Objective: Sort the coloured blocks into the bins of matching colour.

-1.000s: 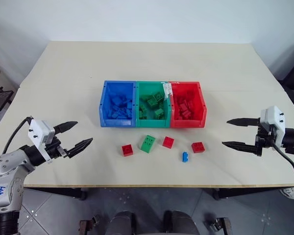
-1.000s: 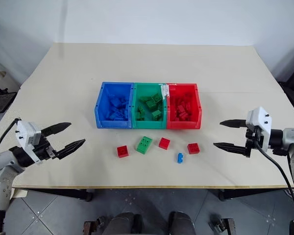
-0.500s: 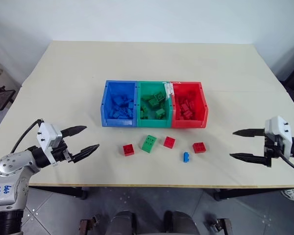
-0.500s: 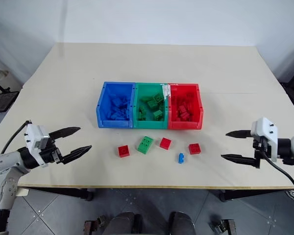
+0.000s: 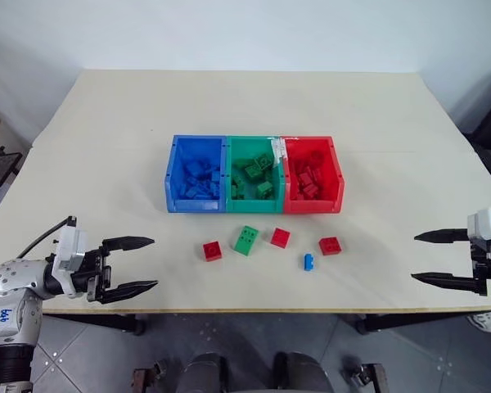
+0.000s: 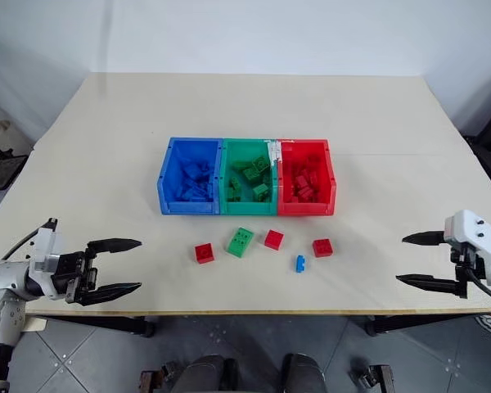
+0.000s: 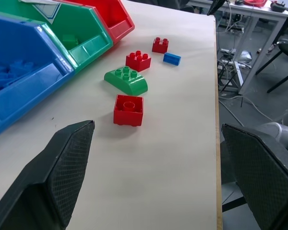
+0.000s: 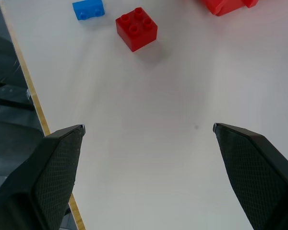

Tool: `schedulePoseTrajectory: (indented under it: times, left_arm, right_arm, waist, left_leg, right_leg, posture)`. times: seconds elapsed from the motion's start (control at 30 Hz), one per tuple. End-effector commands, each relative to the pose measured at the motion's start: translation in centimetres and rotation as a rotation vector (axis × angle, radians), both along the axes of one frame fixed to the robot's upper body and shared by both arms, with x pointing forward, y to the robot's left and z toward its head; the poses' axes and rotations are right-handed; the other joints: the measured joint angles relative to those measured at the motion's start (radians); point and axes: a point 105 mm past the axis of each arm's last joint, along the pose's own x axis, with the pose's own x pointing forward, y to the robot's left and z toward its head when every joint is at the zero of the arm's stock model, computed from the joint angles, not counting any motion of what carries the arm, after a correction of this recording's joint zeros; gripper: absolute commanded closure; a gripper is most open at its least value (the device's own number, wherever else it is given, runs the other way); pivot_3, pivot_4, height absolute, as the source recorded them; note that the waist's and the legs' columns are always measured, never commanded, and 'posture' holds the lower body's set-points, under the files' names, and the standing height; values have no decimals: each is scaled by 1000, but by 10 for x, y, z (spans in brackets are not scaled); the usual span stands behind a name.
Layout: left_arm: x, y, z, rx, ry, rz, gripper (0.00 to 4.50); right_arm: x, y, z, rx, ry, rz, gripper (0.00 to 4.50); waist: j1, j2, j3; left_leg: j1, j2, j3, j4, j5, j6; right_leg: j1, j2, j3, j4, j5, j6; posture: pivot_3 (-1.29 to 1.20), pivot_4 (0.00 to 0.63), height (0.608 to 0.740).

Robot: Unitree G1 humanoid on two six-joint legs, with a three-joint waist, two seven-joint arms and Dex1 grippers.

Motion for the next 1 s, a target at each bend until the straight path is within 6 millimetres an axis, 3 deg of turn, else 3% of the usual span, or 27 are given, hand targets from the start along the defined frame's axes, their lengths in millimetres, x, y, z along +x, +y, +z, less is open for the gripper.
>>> schedulePoseTrajectory:
  times: [0.03,0.17,0.3,0.57,0.67,0.77,0.93,1.0]
  left_arm:
    - [2,1,7,-8,-48,29,0]
    - [3,-2,11,-27,-73,41,0]
    - [-6,-4,10,-32,-72,48,0]
    - [-16,-3,9,-29,-71,89,0]
    - [-18,-2,10,-29,-79,105,0]
    - [-19,-2,10,-30,-81,115,0]
    - [-15,-4,9,-36,-89,108,0]
    - [-13,-4,9,-37,-89,103,0]
  right_arm:
    - [16,21,-5,-8,-32,23,26]
    - [37,45,-18,-3,-38,58,26]
    - [59,76,-44,-23,16,130,26]
    - [72,94,-68,-96,52,204,26]
    - [74,98,-67,-66,35,208,582]
    - [73,97,-64,-60,27,210,1517]
    - [77,97,-36,29,-64,164,3080]
    - [77,99,-17,70,-104,147,3070]
  waist:
    - [-3,0,0]
    - [-3,1,0]
    - [-5,1,1]
    - [-4,-1,-1]
    - [-7,-1,-1]
    - [-13,-1,-1]
    - [-11,-1,0]
    - [-10,1,1]
  left_leg:
    - [0,0,0,0,0,0]
    - [0,1,0,0,0,-1]
    - [0,0,0,1,0,0]
    - [0,0,-2,4,-1,0]
    - [0,1,-2,4,-1,0]
    - [0,1,-2,4,-1,-1]
    - [0,1,-2,4,-1,-1]
    - [-1,1,-2,4,-1,-1]
  right_leg:
    - [0,0,0,0,0,0]
    - [0,0,0,1,0,0]
    - [0,1,0,1,0,0]
    - [1,1,-1,2,0,0]
    - [2,0,0,2,0,0]
    - [2,-1,0,2,0,0]
    - [2,-1,0,3,0,0]
    - [1,-2,0,3,0,0]
  posture:
    - [0,150,740]
    - [0,150,740]
    - [0,150,740]
    - [0,150,740]
    - [0,150,740]
    - [0,150,740]
    - [0,150,740]
    - [0,150,740]
